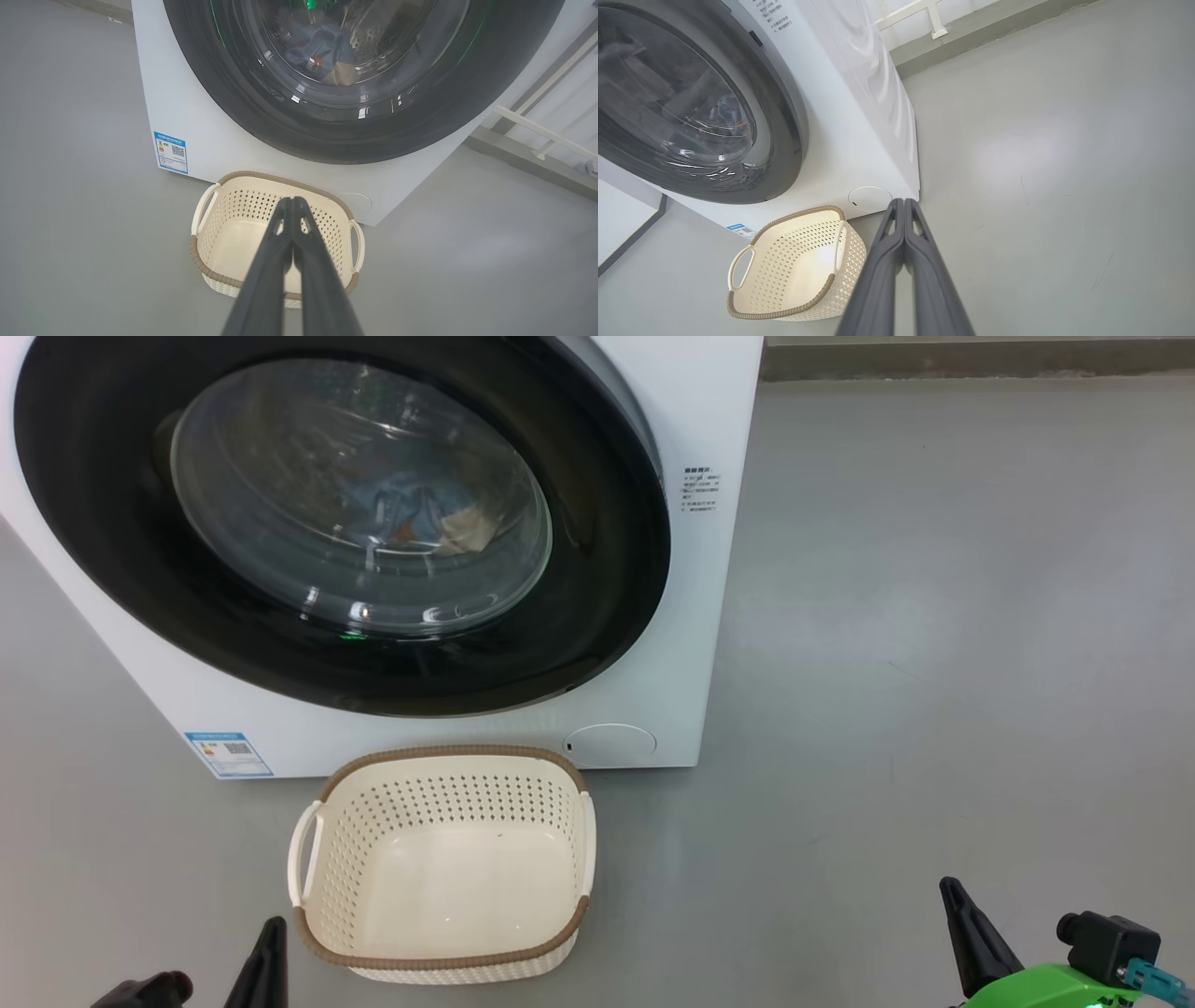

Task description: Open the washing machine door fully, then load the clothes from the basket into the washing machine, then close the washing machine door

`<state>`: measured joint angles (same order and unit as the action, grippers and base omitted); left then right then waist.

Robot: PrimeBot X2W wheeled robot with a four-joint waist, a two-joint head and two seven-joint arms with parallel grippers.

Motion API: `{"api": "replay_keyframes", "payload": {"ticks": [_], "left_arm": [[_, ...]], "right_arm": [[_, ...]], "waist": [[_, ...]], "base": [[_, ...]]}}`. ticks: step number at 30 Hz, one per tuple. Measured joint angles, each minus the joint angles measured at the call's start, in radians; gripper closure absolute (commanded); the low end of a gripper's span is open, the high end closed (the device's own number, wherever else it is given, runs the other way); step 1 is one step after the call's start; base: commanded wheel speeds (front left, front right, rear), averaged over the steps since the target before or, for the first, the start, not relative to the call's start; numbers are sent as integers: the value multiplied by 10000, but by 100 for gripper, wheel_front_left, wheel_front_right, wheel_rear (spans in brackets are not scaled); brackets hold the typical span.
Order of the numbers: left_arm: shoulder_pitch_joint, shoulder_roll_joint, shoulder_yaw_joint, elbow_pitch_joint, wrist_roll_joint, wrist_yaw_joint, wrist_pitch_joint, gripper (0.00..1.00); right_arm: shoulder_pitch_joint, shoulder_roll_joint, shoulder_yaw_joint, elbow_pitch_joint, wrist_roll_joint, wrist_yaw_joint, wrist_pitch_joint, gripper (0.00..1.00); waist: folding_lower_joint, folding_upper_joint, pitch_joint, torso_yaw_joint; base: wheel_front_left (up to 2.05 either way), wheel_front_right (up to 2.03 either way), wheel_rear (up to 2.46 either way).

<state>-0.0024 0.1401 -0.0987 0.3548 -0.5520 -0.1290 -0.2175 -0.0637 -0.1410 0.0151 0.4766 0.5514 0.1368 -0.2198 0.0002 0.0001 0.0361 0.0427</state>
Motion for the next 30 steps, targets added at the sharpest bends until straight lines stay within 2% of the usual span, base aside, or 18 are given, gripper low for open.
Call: {"api": "replay_keyframes", "payload": {"ticks": [30], "left_arm": [[-43, -288, 458, -194, -2836, 2, 863, 100]], "right_arm": [[-1, 230, -378, -518, 2759, 0, 878, 100]], "waist": [[-1, 0, -87, -115]], "base": [[0, 0, 0]]}}
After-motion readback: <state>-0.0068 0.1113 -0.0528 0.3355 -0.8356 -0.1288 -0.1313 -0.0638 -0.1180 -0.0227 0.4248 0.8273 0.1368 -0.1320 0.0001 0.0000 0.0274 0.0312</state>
